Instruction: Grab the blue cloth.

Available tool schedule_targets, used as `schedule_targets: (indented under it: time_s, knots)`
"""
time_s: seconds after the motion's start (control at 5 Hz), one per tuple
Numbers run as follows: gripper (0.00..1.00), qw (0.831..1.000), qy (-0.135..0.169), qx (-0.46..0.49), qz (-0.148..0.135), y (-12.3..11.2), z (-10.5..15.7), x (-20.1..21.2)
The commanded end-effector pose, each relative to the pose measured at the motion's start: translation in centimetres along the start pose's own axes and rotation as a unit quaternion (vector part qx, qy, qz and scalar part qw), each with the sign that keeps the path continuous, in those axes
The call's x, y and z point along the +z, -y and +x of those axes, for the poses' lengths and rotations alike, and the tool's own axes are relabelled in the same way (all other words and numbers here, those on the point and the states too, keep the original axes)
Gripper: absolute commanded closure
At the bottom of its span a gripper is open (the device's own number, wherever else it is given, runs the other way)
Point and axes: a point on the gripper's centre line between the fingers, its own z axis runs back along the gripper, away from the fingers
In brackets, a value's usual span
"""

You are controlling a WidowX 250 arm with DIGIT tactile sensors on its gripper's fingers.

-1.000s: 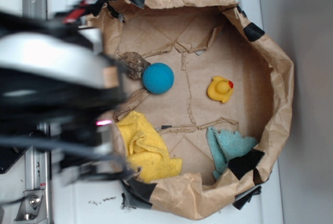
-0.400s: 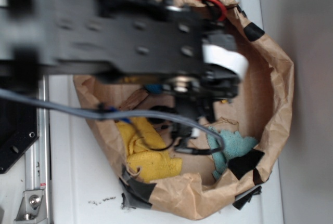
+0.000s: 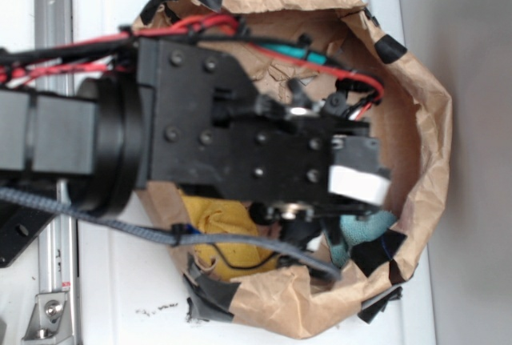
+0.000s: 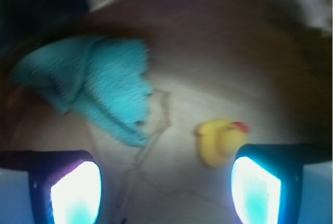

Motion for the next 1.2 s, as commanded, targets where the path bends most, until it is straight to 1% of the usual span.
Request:
schedule_targets:
  time_s: [0.0, 0.2, 0.4, 0.6, 0.8, 1.0]
  knots:
    - [0.0, 0.996, 0.066, -0.064, 0.001, 1.2, 1.6, -0.2]
    - [0.0, 0.994, 0.076, -0.081, -0.007, 0.8, 2.4, -1.2]
    - [0.0, 0.993, 0.076, -0.093, -0.018, 0.8, 3.3, -2.2]
    - [0.0, 0.992, 0.06, -0.109, -0.02, 1.7, 4.5, -4.5]
    - [1.0, 0.992, 0.054, -0.111, -0.021, 2.1, 5.2, -6.0]
    - [1.0, 0.992, 0.056, -0.11, -0.018, 2.1, 5.5, -6.7]
